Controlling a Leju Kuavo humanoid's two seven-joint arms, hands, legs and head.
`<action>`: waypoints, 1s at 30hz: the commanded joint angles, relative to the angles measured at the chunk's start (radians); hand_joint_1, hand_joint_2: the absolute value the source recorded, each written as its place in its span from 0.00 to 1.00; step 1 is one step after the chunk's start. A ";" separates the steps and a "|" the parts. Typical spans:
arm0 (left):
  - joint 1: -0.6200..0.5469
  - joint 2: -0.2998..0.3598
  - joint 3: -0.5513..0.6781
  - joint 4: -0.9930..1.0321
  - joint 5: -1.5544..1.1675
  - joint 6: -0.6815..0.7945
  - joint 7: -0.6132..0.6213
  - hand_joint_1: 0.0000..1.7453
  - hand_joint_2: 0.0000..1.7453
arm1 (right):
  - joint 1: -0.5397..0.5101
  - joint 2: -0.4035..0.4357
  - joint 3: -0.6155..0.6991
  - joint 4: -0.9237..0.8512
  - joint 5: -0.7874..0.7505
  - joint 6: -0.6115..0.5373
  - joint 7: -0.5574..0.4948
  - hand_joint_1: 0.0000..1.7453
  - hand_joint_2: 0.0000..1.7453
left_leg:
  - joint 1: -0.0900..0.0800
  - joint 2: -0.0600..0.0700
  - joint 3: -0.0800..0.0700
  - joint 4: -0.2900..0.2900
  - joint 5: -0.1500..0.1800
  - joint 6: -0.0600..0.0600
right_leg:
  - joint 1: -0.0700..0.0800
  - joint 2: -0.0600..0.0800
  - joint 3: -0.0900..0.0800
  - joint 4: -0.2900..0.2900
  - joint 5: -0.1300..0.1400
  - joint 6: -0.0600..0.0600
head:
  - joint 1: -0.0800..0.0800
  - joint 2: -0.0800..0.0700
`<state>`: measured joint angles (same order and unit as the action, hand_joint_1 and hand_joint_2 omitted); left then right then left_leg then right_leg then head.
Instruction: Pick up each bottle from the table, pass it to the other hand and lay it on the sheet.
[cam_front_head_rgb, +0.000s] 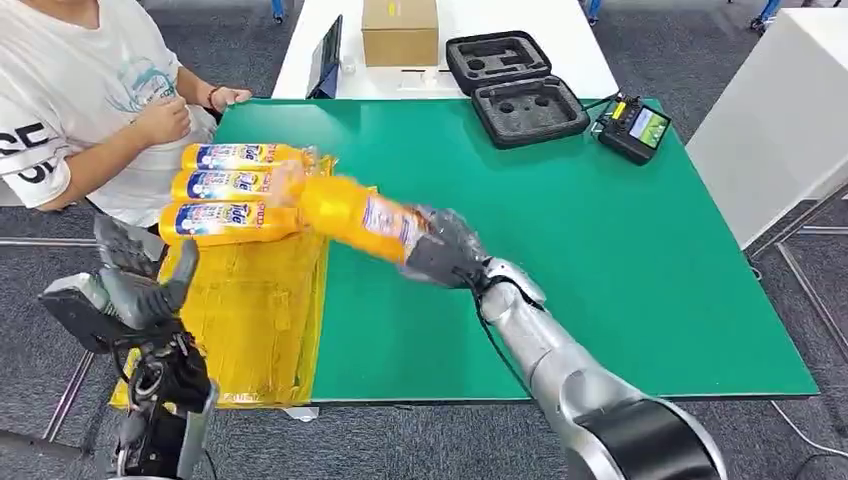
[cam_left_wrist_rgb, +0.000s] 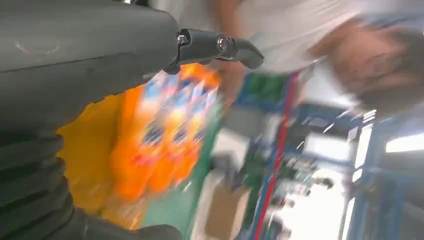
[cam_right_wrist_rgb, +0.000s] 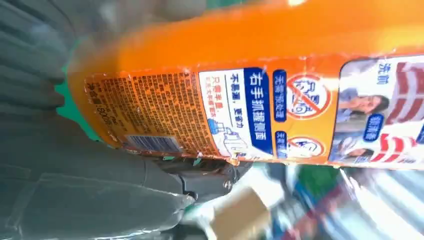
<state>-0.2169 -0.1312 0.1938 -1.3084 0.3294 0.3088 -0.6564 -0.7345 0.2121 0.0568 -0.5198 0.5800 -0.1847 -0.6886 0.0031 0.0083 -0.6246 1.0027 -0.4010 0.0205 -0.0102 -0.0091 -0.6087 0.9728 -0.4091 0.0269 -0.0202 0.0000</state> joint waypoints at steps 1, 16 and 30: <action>0.060 0.044 0.043 0.157 0.206 -0.203 0.093 0.00 1.00 | 0.276 -0.031 0.118 -0.562 -0.338 -0.211 -0.010 1.00 1.00 | 0.000 0.001 0.008 -0.003 -0.003 -0.001 | 0.000 0.002 0.008 -0.004 -0.002 -0.001 | 0.000 0.000; 0.093 0.033 -0.104 0.006 0.185 -0.350 0.163 0.00 1.00 | 0.217 -0.025 0.139 -0.247 -0.389 -0.124 0.003 1.00 1.00 | 0.000 -0.001 0.002 -0.001 -0.002 0.000 | 0.000 0.001 0.002 -0.001 -0.002 0.000 | 0.000 0.000; 0.053 0.035 -0.322 -0.044 0.115 -0.373 0.184 0.00 1.00 | 0.187 0.070 0.248 0.024 -0.304 -0.004 0.043 1.00 1.00 | 0.001 -0.001 0.001 0.000 -0.003 -0.001 | 0.001 0.000 0.001 0.000 -0.002 -0.001 | 0.000 0.000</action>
<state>-0.1277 -0.1091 0.0254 -1.3379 0.4532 -0.0617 -0.4803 -0.4727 0.2334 0.2353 -0.7635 0.2712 -0.2075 -0.6562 0.0028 0.0077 -0.6283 1.0026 -0.4017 0.0209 -0.0104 -0.0092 -0.6123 0.9726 -0.4090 0.0274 -0.0202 0.0000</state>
